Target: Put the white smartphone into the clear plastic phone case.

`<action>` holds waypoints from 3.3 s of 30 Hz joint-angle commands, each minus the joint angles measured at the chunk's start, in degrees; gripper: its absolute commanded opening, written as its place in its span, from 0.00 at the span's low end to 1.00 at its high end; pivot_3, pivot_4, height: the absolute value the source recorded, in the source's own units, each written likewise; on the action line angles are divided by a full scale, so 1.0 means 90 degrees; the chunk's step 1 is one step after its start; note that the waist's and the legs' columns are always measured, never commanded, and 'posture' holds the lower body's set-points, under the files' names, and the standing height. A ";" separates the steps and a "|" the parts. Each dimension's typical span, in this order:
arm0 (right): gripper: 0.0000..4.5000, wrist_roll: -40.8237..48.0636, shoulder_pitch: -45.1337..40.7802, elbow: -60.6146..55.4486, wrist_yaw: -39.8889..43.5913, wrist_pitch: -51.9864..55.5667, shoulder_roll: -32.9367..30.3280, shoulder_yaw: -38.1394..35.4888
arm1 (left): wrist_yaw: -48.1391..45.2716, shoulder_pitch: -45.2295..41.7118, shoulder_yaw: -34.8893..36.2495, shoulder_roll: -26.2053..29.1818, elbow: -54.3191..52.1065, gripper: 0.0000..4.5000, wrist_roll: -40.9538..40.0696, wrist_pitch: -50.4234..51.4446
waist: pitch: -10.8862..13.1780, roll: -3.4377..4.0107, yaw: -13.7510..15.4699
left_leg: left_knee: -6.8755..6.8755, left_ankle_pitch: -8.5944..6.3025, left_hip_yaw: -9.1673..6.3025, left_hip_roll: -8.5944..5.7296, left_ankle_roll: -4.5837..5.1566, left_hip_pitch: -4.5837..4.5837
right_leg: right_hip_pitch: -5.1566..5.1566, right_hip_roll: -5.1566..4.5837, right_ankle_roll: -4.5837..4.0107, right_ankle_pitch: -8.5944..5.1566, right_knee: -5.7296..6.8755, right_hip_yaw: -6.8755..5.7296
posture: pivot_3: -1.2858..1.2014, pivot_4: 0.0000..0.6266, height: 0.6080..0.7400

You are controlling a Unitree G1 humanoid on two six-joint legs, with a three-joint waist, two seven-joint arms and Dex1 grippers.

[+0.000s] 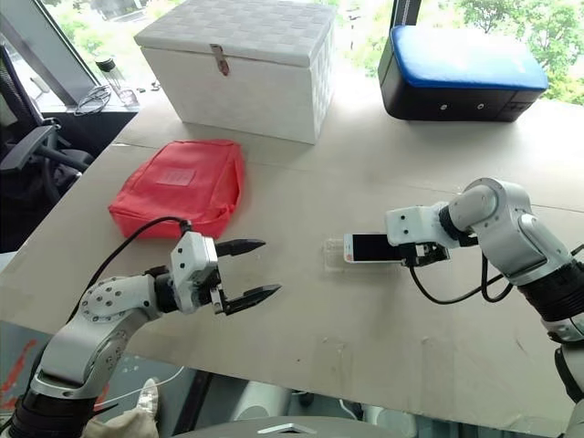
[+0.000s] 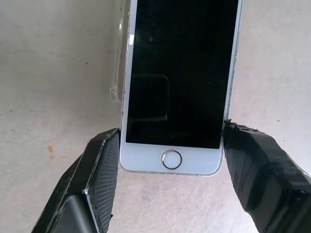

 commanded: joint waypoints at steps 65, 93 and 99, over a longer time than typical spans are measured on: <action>0.02 0.1931 0.0336 -0.0485 -0.1517 0.1965 0.1803 -0.0663 | -0.0502 0.0163 0.0806 0.0143 -0.0109 1.00 -0.0802 -0.0170 | -0.0011 -0.0016 -0.0002 | 0.0007 -0.0010 0.0001 -0.0006 0.0015 0.0008 | 0.0000 -0.0021 -0.0007 0.0002 0.0024 -0.0008 | 0.52 0.24 1.00; 0.02 0.1330 0.0681 0.1290 -0.1523 0.1517 0.1886 0.0223 | 0.0076 -0.0251 0.0655 0.0197 -0.0788 1.00 -0.1073 0.0614 | -0.0148 -0.0057 0.0001 | 0.0012 -0.0023 0.0005 -0.0005 0.0036 0.0029 | 0.0012 -0.0023 0.0018 -0.0011 0.0029 -0.0010 | 0.52 0.24 1.00; 0.02 0.2074 0.0814 0.0774 -0.1421 0.1087 0.2117 -0.0613 | 0.0322 -0.0511 0.0597 0.0217 -0.0891 1.00 -0.1122 0.0992 | -0.0169 -0.0060 0.0003 | 0.0012 -0.0023 0.0003 -0.0003 0.0036 0.0034 | 0.0015 -0.0024 0.0017 -0.0011 0.0029 -0.0014 | 0.52 0.24 1.00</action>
